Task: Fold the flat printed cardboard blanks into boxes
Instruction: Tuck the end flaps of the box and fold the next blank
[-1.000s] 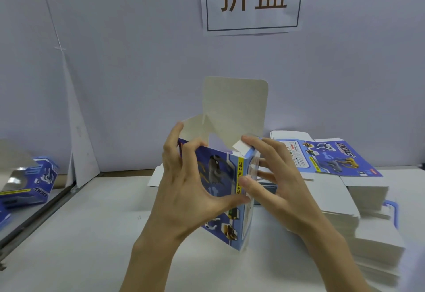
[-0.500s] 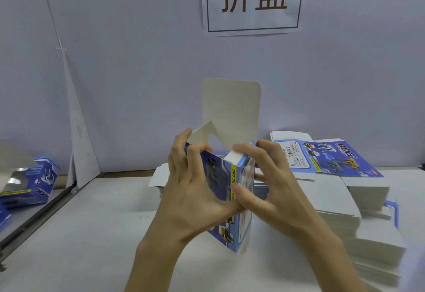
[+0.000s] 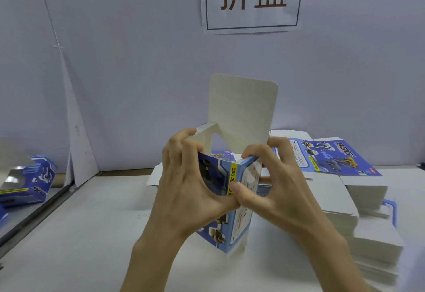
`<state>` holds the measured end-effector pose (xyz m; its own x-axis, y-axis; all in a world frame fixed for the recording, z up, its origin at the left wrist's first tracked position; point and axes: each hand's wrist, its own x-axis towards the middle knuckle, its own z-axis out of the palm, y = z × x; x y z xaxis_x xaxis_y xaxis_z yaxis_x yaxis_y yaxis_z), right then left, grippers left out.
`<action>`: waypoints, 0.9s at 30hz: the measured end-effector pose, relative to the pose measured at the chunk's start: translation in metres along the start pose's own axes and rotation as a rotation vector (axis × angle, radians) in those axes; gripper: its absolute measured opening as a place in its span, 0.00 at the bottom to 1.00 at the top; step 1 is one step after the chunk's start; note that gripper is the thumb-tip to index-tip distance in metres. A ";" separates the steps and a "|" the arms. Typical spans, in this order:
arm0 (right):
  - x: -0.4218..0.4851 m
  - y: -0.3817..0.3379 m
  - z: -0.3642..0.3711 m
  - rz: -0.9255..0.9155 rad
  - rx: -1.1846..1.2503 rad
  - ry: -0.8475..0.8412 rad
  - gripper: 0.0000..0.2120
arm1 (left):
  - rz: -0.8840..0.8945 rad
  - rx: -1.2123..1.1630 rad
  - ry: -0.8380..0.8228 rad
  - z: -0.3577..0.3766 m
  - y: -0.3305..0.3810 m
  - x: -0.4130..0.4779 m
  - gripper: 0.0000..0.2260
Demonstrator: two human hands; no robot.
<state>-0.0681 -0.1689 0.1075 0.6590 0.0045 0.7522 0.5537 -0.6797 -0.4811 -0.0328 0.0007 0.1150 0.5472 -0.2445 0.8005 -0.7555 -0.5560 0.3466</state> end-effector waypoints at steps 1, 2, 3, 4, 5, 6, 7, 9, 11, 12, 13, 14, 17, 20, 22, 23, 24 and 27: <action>0.000 0.000 0.000 0.008 0.009 -0.006 0.21 | 0.003 0.003 -0.001 -0.001 0.000 0.000 0.32; -0.001 -0.001 0.000 0.016 0.026 -0.017 0.22 | 0.006 0.008 0.001 -0.001 0.000 0.001 0.32; -0.001 -0.002 0.002 0.023 0.042 -0.027 0.23 | 0.011 0.008 0.003 -0.002 0.000 0.001 0.33; -0.001 -0.002 0.002 0.022 0.048 -0.030 0.23 | 0.021 0.003 0.002 -0.003 0.000 0.001 0.32; -0.001 -0.003 0.003 0.022 0.048 -0.030 0.22 | 0.036 -0.003 -0.005 -0.003 0.001 0.001 0.32; 0.000 -0.003 0.003 0.023 0.042 -0.029 0.21 | 0.056 -0.008 -0.014 -0.003 0.001 0.000 0.31; 0.000 -0.003 0.002 0.021 0.030 -0.033 0.21 | 0.075 -0.011 -0.022 -0.003 0.001 0.000 0.31; -0.001 -0.004 0.001 0.004 0.079 -0.063 0.22 | 0.084 -0.005 -0.024 -0.004 0.002 0.001 0.29; 0.001 -0.006 0.000 0.026 0.386 -0.050 0.28 | 0.117 0.048 0.006 -0.005 0.001 0.003 0.30; 0.003 -0.007 -0.002 0.054 0.569 0.016 0.30 | 0.142 0.079 0.022 -0.006 0.000 0.003 0.31; 0.006 -0.007 -0.004 0.064 0.687 0.117 0.31 | 0.159 0.098 0.030 -0.006 -0.001 0.003 0.32; 0.011 -0.007 -0.008 0.068 0.720 0.229 0.30 | 0.160 0.103 0.022 -0.006 0.000 0.003 0.33; 0.034 -0.006 -0.023 0.099 0.472 0.407 0.23 | 0.114 0.072 -0.061 -0.005 0.006 0.002 0.31; 0.059 -0.004 -0.036 0.080 0.145 0.347 0.10 | 0.101 0.047 -0.053 -0.005 0.006 -0.001 0.31; 0.068 -0.006 -0.041 0.059 0.124 0.333 0.07 | 0.086 0.043 -0.055 -0.006 0.003 -0.001 0.31; 0.072 -0.006 -0.042 0.040 0.122 0.331 0.07 | 0.081 0.044 -0.066 -0.007 0.002 -0.001 0.31; 0.074 -0.007 -0.042 0.022 0.116 0.320 0.07 | 0.079 0.043 -0.078 -0.008 0.002 -0.001 0.32; 0.078 -0.005 -0.043 0.004 0.052 0.274 0.07 | 0.082 0.046 -0.091 -0.007 0.004 -0.001 0.32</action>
<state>-0.0414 -0.1962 0.1880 0.5028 -0.2014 0.8406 0.5817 -0.6405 -0.5014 -0.0387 0.0038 0.1191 0.5162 -0.3610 0.7767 -0.7831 -0.5662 0.2573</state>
